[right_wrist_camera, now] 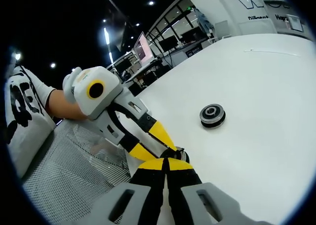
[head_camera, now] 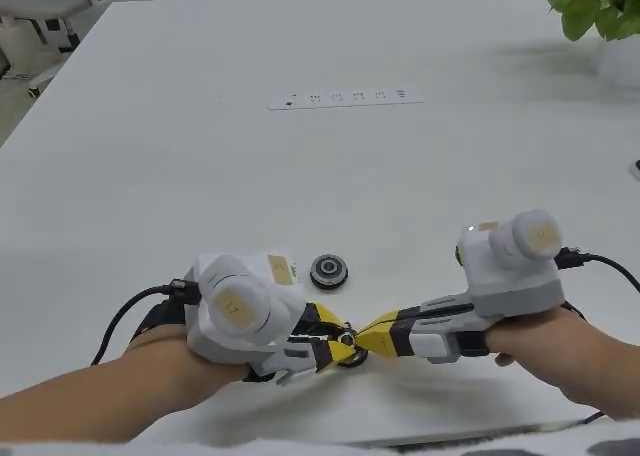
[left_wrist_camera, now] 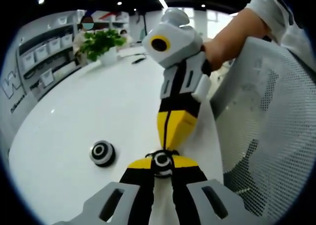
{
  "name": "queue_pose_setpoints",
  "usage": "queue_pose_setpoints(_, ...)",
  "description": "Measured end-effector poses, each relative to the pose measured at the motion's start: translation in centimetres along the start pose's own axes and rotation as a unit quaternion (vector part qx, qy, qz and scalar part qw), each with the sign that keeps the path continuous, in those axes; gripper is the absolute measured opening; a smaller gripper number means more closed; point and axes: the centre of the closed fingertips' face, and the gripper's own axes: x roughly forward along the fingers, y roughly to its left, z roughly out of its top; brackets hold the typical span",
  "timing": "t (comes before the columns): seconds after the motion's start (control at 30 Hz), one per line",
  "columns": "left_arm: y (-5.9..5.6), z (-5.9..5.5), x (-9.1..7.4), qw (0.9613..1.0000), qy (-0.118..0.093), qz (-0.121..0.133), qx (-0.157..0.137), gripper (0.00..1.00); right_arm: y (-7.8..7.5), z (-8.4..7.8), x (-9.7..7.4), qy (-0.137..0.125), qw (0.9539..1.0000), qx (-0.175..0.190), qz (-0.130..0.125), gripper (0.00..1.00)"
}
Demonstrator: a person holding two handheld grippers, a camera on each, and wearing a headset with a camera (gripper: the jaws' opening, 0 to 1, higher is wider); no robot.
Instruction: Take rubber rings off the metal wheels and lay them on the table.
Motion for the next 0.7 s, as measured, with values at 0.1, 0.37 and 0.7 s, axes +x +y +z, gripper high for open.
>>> queue_pose_setpoints(0.1, 0.1, -0.1, 0.1, 1.0, 0.0, 0.001, 0.0, 0.12, 0.9, -0.5, 0.2, 0.016, 0.9994, -0.025, 0.016, 0.0)
queue_pose_setpoints(0.37, 0.2, -0.1, 0.2, 1.0, -0.003, 0.001, 0.0, 0.12, -0.1, 0.1, -0.2, -0.009, 0.9999, 0.005, 0.002, 0.0)
queue_pose_setpoints(0.7, 0.3, -0.1, 0.3, 0.9999, -0.011, 0.0, 0.008, 0.13, -0.8, 0.0, -0.4, -0.01, 0.9999, -0.003, -0.011, 0.0)
